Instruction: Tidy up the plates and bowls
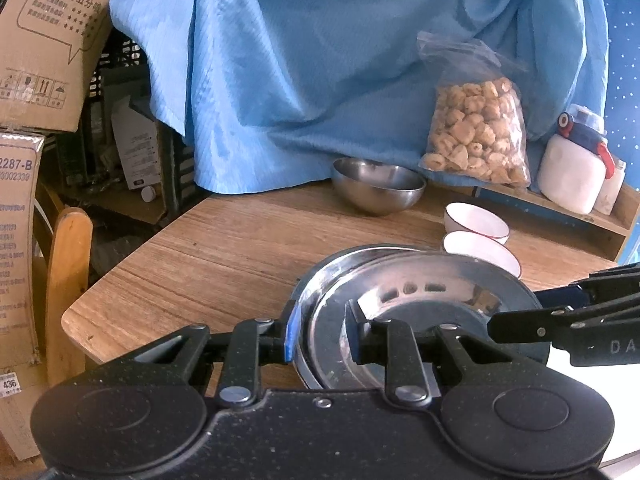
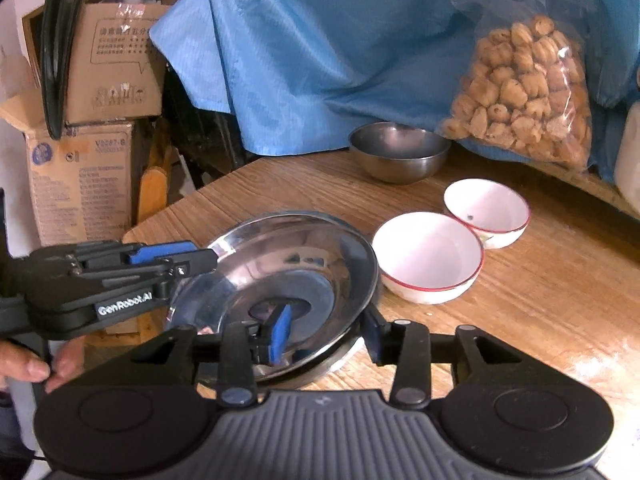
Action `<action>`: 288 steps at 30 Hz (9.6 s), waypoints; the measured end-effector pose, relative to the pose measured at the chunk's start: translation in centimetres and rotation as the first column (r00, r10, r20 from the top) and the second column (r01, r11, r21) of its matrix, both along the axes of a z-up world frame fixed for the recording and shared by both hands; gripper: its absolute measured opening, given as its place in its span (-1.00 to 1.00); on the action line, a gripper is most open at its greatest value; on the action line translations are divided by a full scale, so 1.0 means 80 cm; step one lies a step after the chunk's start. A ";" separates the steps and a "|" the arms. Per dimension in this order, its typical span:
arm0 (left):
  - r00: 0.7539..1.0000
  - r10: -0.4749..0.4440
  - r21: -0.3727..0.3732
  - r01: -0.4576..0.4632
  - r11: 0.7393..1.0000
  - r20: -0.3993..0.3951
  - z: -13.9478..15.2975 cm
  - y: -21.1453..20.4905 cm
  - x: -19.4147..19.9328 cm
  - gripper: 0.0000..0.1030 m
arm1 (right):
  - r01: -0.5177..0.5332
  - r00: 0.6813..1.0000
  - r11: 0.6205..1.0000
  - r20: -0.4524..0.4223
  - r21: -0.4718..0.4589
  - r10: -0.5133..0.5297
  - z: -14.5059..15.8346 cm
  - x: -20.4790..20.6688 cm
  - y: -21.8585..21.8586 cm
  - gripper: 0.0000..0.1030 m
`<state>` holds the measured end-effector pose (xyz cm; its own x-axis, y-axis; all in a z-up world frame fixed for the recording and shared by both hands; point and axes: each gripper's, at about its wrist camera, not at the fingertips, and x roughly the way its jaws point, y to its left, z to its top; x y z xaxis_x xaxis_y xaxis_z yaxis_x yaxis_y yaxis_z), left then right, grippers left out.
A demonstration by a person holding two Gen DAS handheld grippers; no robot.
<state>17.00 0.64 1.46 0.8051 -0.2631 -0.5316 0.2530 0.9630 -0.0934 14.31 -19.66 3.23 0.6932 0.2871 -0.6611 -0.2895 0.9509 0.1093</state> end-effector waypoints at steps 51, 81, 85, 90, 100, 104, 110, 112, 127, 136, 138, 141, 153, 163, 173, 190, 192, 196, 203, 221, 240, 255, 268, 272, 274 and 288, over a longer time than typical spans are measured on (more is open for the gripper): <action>0.994 -0.037 -0.050 0.032 0.998 -0.105 0.011 -0.056 0.297 0.98 | 0.013 0.999 0.996 -0.042 0.093 -0.009 0.014 0.248 -0.053 0.96; 0.981 -0.108 -0.046 0.102 0.994 -0.160 -0.001 -0.089 0.314 -0.46 | 0.078 0.993 0.977 -0.107 0.200 -0.057 -0.013 0.284 -0.071 0.02; 0.984 -0.088 -0.049 0.081 0.996 -0.158 -0.002 -0.082 0.306 -0.51 | 0.064 0.992 0.978 -0.119 0.196 -0.042 -0.014 0.287 -0.063 0.02; 0.987 -0.066 -0.038 0.061 0.997 -0.148 -0.001 -0.082 0.294 -0.51 | 0.045 0.993 0.981 -0.119 0.188 -0.023 -0.016 0.284 -0.055 -0.03; 0.992 -0.021 -0.043 0.016 0.999 -0.127 0.010 -0.060 0.256 -0.63 | 0.034 0.990 0.983 -0.144 0.183 -0.007 -0.018 0.266 -0.042 -0.42; 0.994 -0.013 -0.044 0.008 0.999 -0.110 0.019 -0.054 0.242 -0.63 | 0.035 0.993 0.981 -0.120 0.191 -0.012 -0.011 0.253 -0.037 -0.42; 0.997 -0.028 -0.052 0.024 0.998 -0.075 0.039 -0.050 0.219 -0.63 | 0.025 0.997 0.981 -0.075 0.194 -0.011 0.012 0.222 -0.033 -0.42; 0.998 -0.038 -0.054 0.035 0.998 -0.059 0.048 -0.050 0.206 -0.63 | 0.026 0.998 0.980 -0.063 0.198 -0.014 0.019 0.210 -0.033 -0.42; 0.969 -0.242 -0.099 0.246 0.964 0.044 0.089 -0.099 0.071 -0.63 | 0.186 0.982 0.971 -0.004 0.149 -0.188 0.070 0.042 -0.078 -0.42; 0.929 -0.366 -0.094 0.369 0.925 0.045 0.082 -0.144 -0.013 -0.63 | 0.304 0.952 0.944 -0.008 0.130 -0.305 0.073 -0.070 -0.104 -0.42; 0.919 -0.393 -0.104 0.394 0.913 0.032 0.076 -0.146 -0.031 -0.63 | 0.323 0.946 0.937 -0.015 0.134 -0.324 0.066 -0.094 -0.107 -0.42; 0.907 -0.421 -0.114 0.419 0.901 0.010 0.062 -0.149 -0.054 -0.63 | 0.345 0.938 0.927 -0.027 0.145 -0.345 0.050 -0.126 -0.113 -0.42; 0.893 -0.435 -0.089 0.427 0.900 -0.115 0.015 -0.172 -0.076 -0.62 | 0.376 0.925 0.915 -0.114 0.149 -0.362 0.004 -0.162 -0.132 -0.42; 0.893 -0.403 -0.109 0.389 0.915 -0.199 -0.008 -0.170 -0.056 -0.60 | 0.347 0.933 0.924 -0.158 0.161 -0.323 -0.015 -0.138 -0.142 -0.42; 0.890 -0.405 -0.101 0.392 0.914 -0.208 -0.003 -0.173 -0.043 -0.54 | 0.334 0.936 0.927 -0.173 0.173 -0.306 -0.014 -0.118 -0.149 -0.42; 0.891 -0.408 -0.105 0.395 0.913 -0.197 -0.003 -0.178 -0.043 -0.42 | 0.327 0.940 0.928 -0.159 0.177 -0.301 -0.015 -0.115 -0.154 -0.28; 0.890 -0.411 -0.107 0.397 0.911 -0.198 -0.002 -0.179 -0.043 -0.40 | 0.327 0.940 0.929 -0.158 0.173 -0.301 -0.015 -0.114 -0.154 -0.25; 0.890 -0.411 -0.109 0.397 0.912 -0.199 0.000 -0.178 -0.043 0.10 | 0.328 0.941 0.931 -0.144 0.159 -0.307 -0.013 -0.113 -0.152 -0.20; 0.904 -0.402 -0.118 0.388 0.914 -0.144 0.022 -0.171 -0.051 0.78 | 0.323 0.946 0.931 -0.096 0.170 -0.311 -0.004 -0.116 -0.161 0.47; 0.963 -0.237 -0.102 0.225 0.969 -0.125 0.064 -0.124 0.097 0.98 | 0.283 0.959 0.934 -0.078 0.220 -0.272 0.001 -0.035 -0.192 0.99; 0.937 -0.257 0.009 0.267 0.964 -0.238 0.015 -0.148 0.163 0.98 | 0.218 0.963 0.949 -0.208 0.229 -0.171 0.000 0.094 -0.150 0.99; 0.902 -0.311 -0.049 0.311 0.949 -0.298 0.005 -0.150 0.180 0.03 | 0.222 0.939 0.956 -0.307 0.194 -0.156 -0.023 0.131 -0.132 0.24; 0.875 -0.334 -0.044 0.341 0.939 -0.350 -0.002 -0.173 0.181 -0.90 | 0.213 0.925 0.954 -0.357 0.212 -0.127 -0.035 0.147 -0.120 -0.57; 0.876 -0.313 -0.085 0.304 0.949 -0.366 -0.002 -0.168 0.183 -0.90 | 0.235 0.924 0.947 -0.354 0.220 -0.147 -0.036 0.146 -0.121 -0.62; 0.883 -0.309 -0.088 0.298 0.951 -0.354 0.000 -0.169 0.179 -0.90 | 0.244 0.928 0.942 -0.337 0.230 -0.158 -0.034 0.143 -0.124 -0.68; 0.908 -0.346 -0.099 0.332 0.938 -0.237 0.042 -0.188 0.139 -0.89 | 0.282 0.944 0.923 -0.249 0.262 -0.218 -0.001 0.103 -0.157 -0.81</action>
